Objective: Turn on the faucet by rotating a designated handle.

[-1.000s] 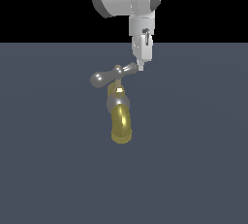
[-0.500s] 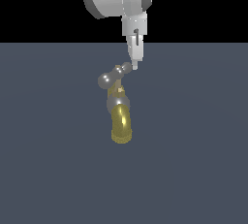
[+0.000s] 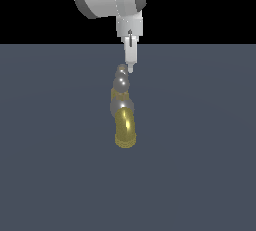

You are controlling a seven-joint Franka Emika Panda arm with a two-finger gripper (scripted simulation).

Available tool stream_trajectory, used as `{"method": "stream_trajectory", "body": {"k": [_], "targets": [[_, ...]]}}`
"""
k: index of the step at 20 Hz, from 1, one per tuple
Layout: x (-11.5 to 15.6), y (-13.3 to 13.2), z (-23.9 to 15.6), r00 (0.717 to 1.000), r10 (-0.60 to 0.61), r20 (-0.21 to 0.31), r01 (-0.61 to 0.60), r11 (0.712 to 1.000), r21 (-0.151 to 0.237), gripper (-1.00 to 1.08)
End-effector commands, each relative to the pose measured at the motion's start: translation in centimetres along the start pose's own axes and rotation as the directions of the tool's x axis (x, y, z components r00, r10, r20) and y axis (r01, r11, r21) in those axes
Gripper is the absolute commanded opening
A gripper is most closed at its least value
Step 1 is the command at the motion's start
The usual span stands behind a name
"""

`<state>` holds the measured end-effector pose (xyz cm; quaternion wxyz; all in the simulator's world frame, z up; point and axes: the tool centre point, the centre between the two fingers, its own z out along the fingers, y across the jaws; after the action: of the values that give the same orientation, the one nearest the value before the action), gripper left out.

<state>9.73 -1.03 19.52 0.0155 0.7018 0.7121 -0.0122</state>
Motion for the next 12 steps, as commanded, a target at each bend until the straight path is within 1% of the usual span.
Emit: {"method": "stream_trajectory", "body": {"k": [1, 12], "targets": [[2.8, -0.6, -0.1, 1.0, -0.029, -0.011, 0.029, 1.0, 0.002, -1.0], [8.6, -3.2, -0.4, 0.997, -0.067, -0.027, 0.067, 0.998, 0.001, -1.0]]}}
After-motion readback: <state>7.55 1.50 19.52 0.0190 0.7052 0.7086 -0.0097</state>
